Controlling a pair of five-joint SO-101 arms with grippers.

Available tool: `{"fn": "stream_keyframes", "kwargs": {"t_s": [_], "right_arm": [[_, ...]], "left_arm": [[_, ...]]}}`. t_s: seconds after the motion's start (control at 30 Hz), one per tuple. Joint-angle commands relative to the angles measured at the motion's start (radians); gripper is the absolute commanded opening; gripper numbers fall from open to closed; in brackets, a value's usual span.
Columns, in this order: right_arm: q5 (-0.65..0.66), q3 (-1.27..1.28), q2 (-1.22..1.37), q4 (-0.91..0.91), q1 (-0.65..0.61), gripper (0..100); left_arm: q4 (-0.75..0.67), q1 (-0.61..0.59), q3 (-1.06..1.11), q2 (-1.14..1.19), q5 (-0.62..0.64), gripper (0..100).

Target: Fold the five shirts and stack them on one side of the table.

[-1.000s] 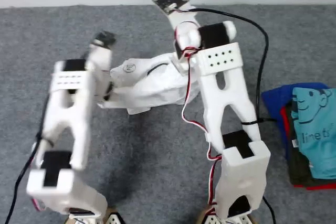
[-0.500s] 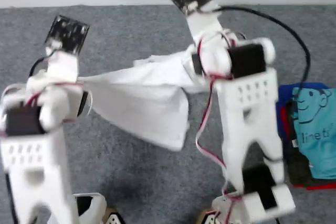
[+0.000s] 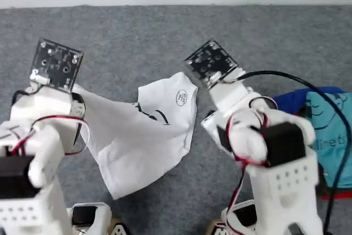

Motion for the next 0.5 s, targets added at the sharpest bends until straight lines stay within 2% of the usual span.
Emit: {"fn": "stream_keyframes", "kwargs": {"t_s": [0.0, 0.1, 0.17, 0.3, 0.47], "right_arm": [[0.008, 0.15, -0.022, -0.082, 0.022, 20.1], [0.009, 0.301, -0.016, -0.225, 0.015, 20.1], [0.015, 0.394, -0.021, -0.283, -0.05, 19.9], [0.066, 0.565, -0.016, -0.341, -0.311, 19.9], [0.115, 0.723, -0.015, -0.484, -0.573, 19.9]], "left_arm": [[0.003, 0.009, -0.015, 0.017, -0.006, 1], [-0.003, 0.009, 0.027, 0.025, -0.006, 1], [-0.005, 0.011, 0.056, 0.025, -0.006, 1], [-0.015, 0.009, 0.082, 0.025, -0.009, 1], [-0.16, -0.028, 0.16, 0.025, 0.014, 1]]}}
